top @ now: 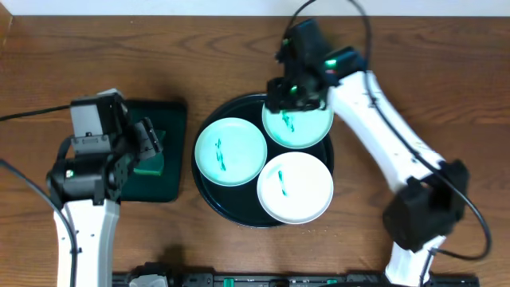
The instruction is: Clean dirty plates on tray and stack at the side
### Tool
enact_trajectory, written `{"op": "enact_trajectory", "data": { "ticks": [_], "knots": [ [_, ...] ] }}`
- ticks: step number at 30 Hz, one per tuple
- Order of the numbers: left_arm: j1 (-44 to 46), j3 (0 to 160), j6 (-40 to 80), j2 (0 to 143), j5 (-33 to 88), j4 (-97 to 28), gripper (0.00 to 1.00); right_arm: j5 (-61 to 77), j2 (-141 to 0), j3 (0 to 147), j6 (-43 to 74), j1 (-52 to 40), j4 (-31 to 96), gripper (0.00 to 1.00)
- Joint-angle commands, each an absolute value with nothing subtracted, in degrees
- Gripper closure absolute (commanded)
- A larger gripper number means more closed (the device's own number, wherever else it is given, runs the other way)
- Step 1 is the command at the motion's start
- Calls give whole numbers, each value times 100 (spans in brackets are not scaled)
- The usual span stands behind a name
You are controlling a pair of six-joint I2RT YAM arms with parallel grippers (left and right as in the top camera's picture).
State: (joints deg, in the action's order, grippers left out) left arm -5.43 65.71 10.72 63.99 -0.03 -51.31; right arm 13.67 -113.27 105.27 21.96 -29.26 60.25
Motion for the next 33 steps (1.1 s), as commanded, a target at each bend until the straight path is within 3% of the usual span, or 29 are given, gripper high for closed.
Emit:
{"op": "enact_trajectory", "data": {
  "ticks": [1,5,17,19,25,29,33],
  "knots": [
    [-545,6698,1192,6827,-268,-5256,27,878,-11850,10595,2641,-3280,6160,53],
    [-545,6698,1192,7343,-268,-5262,34,790,-12328,10595,2707,-3557,6278,65],
    [-545,6698,1190,7811,-563,-5247,35,285,-13052,10589,2827,-3868,6346,73],
    [-545,6698,1153,7822,-565,-5249,35,287,-13260,10589,2827,-3881,6346,78],
    [-545,6698,1120,7824,-567,-5245,35,307,-13395,10589,2827,-3883,6313,82],
    [-545,6687,904,7872,-574,-5207,35,305,-13402,10589,2825,-3883,6248,99],
    [-545,6676,770,8350,-888,-5190,35,294,-13406,10575,2823,-3885,6226,99]
  ]
}}
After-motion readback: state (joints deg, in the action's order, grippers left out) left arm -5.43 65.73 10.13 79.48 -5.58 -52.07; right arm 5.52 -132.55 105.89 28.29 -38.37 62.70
